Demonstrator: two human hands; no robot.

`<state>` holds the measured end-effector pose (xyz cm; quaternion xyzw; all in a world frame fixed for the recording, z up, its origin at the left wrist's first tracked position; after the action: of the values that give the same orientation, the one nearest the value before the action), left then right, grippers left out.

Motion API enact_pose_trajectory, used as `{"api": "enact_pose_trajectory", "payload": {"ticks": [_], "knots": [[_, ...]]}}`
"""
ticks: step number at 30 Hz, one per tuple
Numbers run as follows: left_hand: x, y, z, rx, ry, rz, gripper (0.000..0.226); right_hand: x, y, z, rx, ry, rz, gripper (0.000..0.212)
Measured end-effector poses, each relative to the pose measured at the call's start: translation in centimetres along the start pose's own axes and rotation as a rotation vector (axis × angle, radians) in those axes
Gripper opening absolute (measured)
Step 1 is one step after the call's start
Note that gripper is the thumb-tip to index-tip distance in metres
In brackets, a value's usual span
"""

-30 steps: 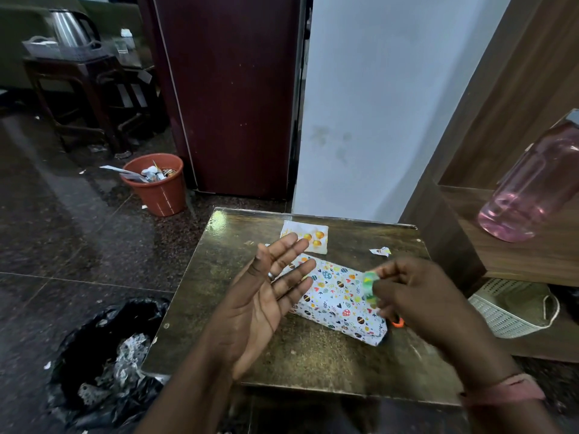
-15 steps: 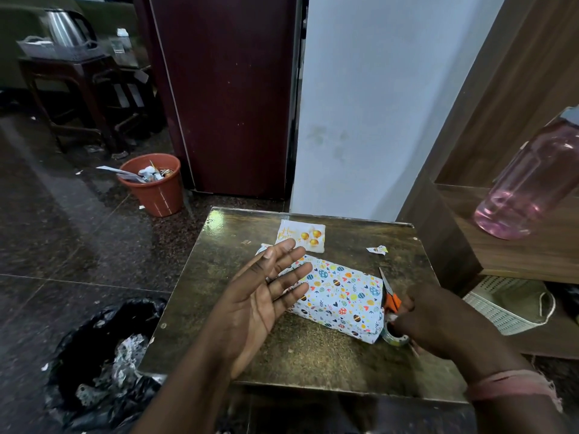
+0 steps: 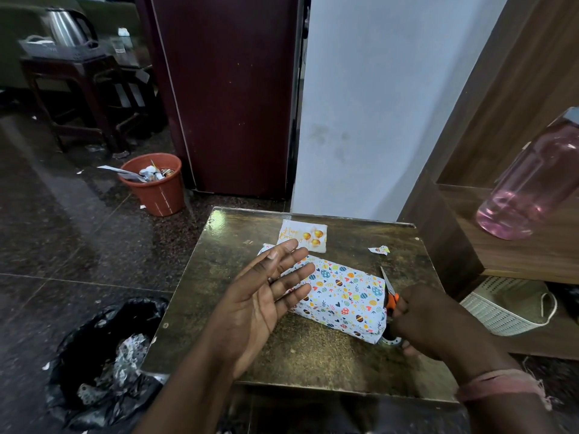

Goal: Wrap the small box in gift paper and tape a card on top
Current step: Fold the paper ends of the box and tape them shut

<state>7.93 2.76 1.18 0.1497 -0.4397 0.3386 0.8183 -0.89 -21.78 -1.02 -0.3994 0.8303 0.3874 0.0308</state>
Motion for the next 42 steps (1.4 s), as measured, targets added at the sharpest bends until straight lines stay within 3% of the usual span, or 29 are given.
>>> {"api": "enact_pose_trajectory", "payload": {"ticks": [15, 20, 22, 25, 30, 33, 36, 42], "knots": [[0.7, 0.1, -0.3, 0.017, 0.016, 0.055, 0.059, 0.1, 0.5, -0.3, 0.076, 0.028, -0.006, 0.005], [2.4, 0.9, -2.6, 0.243, -0.086, 0.227, 0.043, 0.1, 0.8, -0.1, 0.051, 0.101, 0.040, 0.020], [3.1, 1.6, -3.8, 0.366, -0.129, 0.284, 0.026, -0.6, 1.6, -1.1, 0.129, 0.100, 0.020, 0.023], [4.2, 2.5, -4.7, 0.513, -0.265, 0.333, 0.021, -2.3, 3.6, -3.0, 0.313, -0.047, -0.081, 0.027], [3.3, 2.5, -5.3, 0.552, -0.446, 0.174, 0.024, -4.6, 4.3, -1.6, 0.227, -0.395, -0.239, 0.053], [2.2, 2.1, -5.3, 0.506, -0.442, 0.046, 0.037, -5.3, 4.2, -0.3, 0.116, -0.452, -0.247, 0.030], [2.0, 1.8, -5.0, 0.479, -0.473, 0.007, 0.049, -5.6, 3.6, 0.6, 0.030, -0.579, -0.324, 0.039], [2.1, 2.0, -4.9, 0.461, -0.625, -0.043, 0.054, -6.7, 3.3, 0.3, 0.070, -0.427, -0.462, 0.040]]}}
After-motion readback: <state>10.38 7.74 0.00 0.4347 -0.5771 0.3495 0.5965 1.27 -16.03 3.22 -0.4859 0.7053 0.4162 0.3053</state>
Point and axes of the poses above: each hand's wrist, its own y-axis away from the middle knuckle, its own z-axis out of the palm, x = y × z, the point moved 8 cm from there along -y, towards the middle knuckle, and after that the axes turned 15 degrees about -x, right-handed, at the moved point
